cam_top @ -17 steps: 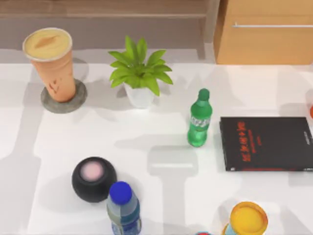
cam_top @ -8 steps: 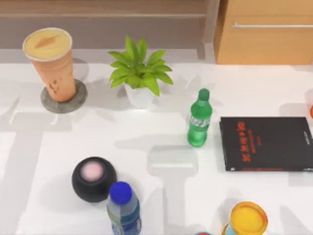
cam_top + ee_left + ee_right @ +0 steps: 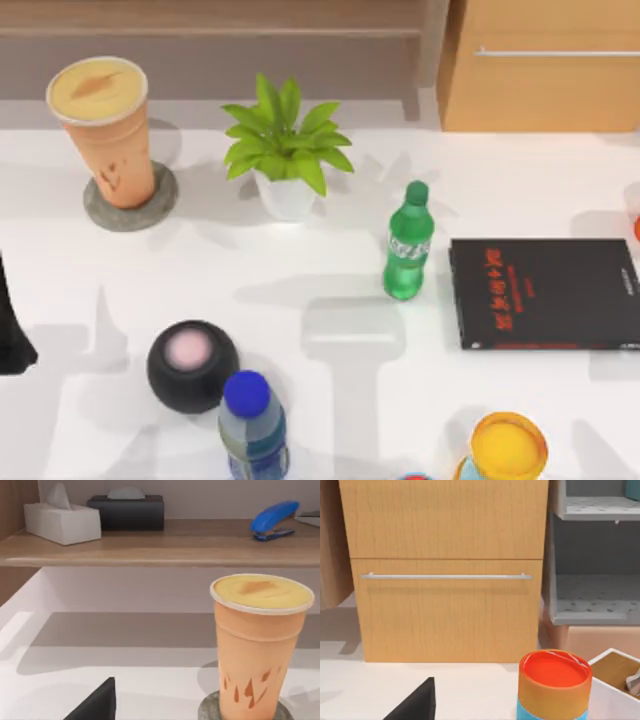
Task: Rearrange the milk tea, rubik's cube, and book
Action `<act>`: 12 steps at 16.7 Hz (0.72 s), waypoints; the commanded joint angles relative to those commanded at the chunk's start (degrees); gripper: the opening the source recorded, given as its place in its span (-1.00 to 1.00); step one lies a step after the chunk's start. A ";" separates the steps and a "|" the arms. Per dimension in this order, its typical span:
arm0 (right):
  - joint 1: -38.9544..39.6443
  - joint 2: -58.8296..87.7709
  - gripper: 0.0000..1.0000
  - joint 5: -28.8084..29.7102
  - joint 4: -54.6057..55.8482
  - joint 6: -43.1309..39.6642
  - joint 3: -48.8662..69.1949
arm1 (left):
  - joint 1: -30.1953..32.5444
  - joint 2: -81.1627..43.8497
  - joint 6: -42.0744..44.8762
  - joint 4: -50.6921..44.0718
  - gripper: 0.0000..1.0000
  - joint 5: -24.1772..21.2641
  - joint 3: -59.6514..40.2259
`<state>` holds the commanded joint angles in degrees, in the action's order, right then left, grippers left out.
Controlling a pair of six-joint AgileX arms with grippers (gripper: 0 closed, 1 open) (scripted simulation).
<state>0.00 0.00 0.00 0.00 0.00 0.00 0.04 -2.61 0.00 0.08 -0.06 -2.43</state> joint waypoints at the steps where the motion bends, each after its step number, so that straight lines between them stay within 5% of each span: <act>1: 0.00 0.00 1.00 0.00 0.00 0.00 0.00 | -0.03 1.47 0.00 -0.05 1.00 0.04 1.37; 12: -1.78 5.95 1.00 -1.79 2.92 -0.11 5.81 | -0.04 2.61 0.00 -0.08 1.00 0.06 2.44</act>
<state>-1.78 5.95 -1.79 2.92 -0.11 5.81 0.00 0.00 0.00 0.00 0.00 0.00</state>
